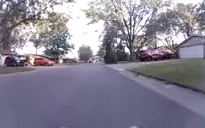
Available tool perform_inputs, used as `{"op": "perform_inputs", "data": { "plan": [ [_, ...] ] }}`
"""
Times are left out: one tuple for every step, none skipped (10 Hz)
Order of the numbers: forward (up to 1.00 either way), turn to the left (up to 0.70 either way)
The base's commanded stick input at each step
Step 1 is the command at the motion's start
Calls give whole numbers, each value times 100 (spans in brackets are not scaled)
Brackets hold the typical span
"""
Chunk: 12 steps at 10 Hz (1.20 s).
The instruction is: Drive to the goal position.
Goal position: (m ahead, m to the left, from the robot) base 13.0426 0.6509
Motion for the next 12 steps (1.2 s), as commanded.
{"op": "perform_inputs", "data": {
  "plan": [
    [100, 0],
    [100, 0],
    [100, 0],
    [100, 0],
    [100, 0],
    [100, 0],
    [100, 0],
    [100, 0],
    [100, 0],
    [100, 0],
    [100, 0],
    [100, 0]
  ]
}}
